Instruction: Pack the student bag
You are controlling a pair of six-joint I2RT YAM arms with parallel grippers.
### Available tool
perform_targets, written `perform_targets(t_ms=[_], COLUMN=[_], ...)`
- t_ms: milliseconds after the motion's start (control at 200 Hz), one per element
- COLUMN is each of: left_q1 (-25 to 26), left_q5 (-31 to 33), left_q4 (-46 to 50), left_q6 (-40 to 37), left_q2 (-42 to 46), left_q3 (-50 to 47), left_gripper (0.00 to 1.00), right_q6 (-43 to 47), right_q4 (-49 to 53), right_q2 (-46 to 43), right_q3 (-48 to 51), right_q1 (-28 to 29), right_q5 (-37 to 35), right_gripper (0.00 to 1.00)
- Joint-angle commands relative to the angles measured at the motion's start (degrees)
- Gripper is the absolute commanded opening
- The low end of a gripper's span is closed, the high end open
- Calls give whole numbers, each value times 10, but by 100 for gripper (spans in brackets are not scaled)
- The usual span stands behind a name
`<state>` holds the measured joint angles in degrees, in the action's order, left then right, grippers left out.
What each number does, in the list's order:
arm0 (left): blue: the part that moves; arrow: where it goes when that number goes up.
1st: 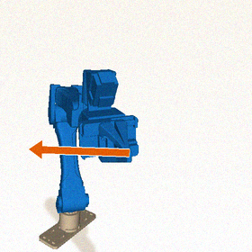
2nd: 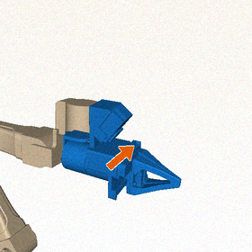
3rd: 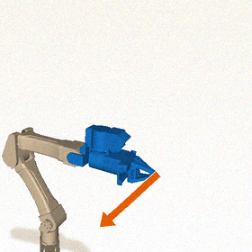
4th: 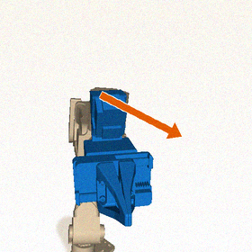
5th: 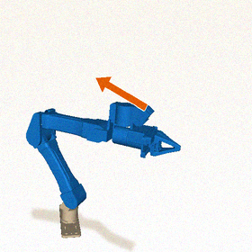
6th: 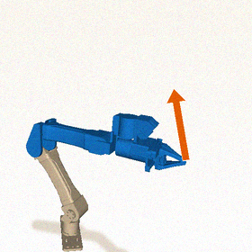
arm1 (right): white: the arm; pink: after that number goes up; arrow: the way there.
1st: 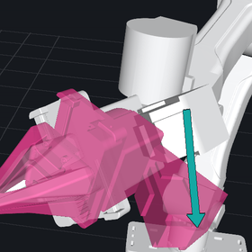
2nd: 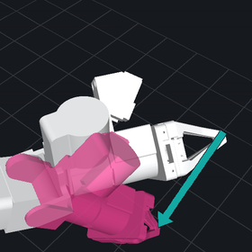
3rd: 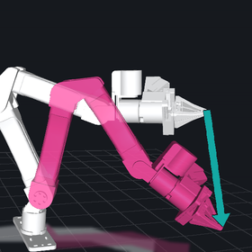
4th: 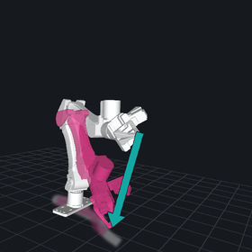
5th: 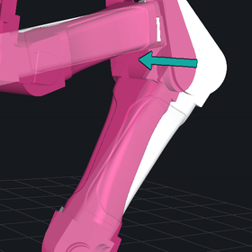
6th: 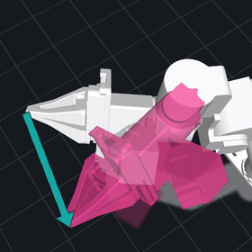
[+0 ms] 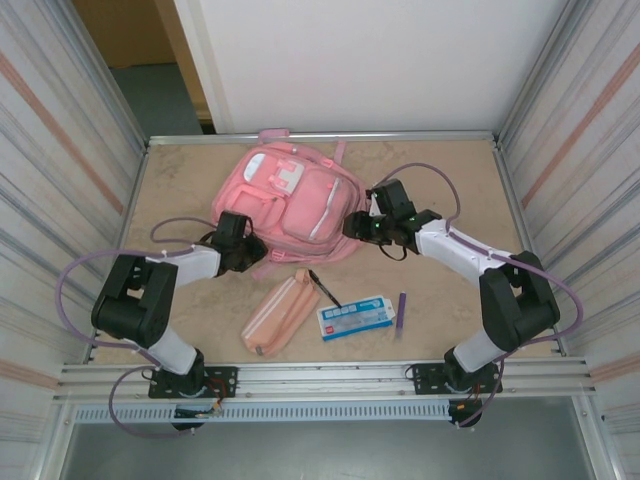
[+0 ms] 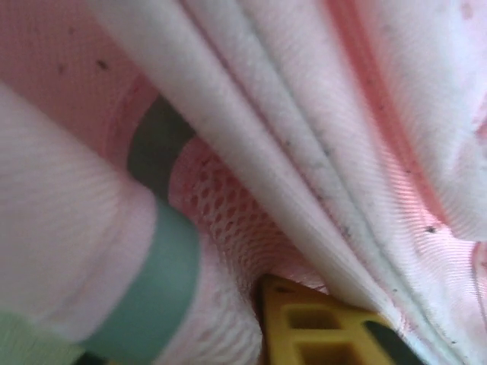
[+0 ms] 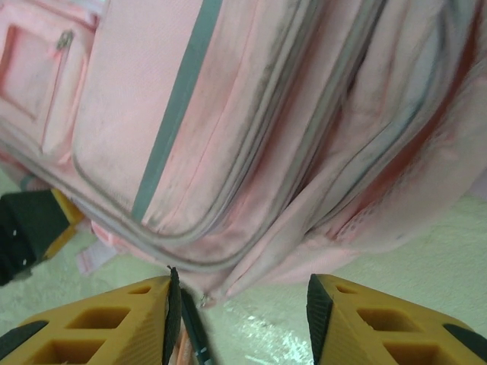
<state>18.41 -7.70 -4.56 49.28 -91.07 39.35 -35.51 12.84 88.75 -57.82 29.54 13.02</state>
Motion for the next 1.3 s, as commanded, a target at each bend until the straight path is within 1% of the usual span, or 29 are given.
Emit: perform_targets(t_ms=[0, 55, 110, 170, 225, 326, 416, 491, 576, 606, 666, 797, 887, 947, 1007, 1082, 1137, 1213, 1293], left_q1=[14, 25, 32, 38, 42, 44, 49, 50, 50, 50, 52, 56, 57, 57, 57, 57, 57, 57, 57], left_q5=[-22, -17, -24, -26, -25, -33, -37, -46, -65, -72, -83, -96, -110, -116, -121, -127, -126, -127, -131], left_q4=[-13, 21, 41, 59, 72, 96, 122, 126, 122, 124, 130, 147, 148, 141, 136, 133, 134, 133, 132], left_q6=[5, -8, -17, -18, -12, 8, 25, 59, 83, 88, 92, 98, 103, 111, 118, 119, 120, 125, 125], left_q2=[26, 44, 61, 79, 97, 126, 149, 163, 172, 174, 177, 181, 184, 187, 188, 188, 189, 187, 186], left_q3=[13, 32, 47, 57, 64, 74, 88, 87, 88, 89, 93, 100, 97, 92, 88, 86, 85, 85, 89], left_gripper=[5, 0, 0, 0, 0, 0, 0, 0, 0, 0, 0, 0, 0, 0, 0, 0, 0, 0, 0], right_q6=[2, 15, 33, 66, 105, 181, 195, 180, 157, 153, 136, 102, 100, 89, 70, 47, 29, 3, -5], right_q4=[31, 49, 54, 42, 50, 69, 67, 67, 36, 18, -9, -10, -28, -14, 0, -5, -7, -2, -3], right_q2=[-33, -35, -30, -15, 2, 14, 37, 58, 68, 69, 74, 91, 103, 118, 123, 112, 104, 92, 87], right_q3=[-3, -11, -14, -16, -32, -56, -76, -95, -97, -93, -88, -100, -106, -123, -133, -119, -107, -97, -88], right_q1=[45, 73, 100, 120, 138, 194, 228, 245, 257, 261, 269, 271, 271, 272, 278, 288, 289, 290, 292], right_q5=[-10, -31, -41, -23, -12, -47, -81, -127, -151, -152, -181, -251, -238, -226, -231, -237, -225, -216, -215], right_gripper=[49, 50, 50, 51, 50, 52, 54, 56, 56, 56, 55, 52, 51, 48, 47, 45, 43, 38, 35])
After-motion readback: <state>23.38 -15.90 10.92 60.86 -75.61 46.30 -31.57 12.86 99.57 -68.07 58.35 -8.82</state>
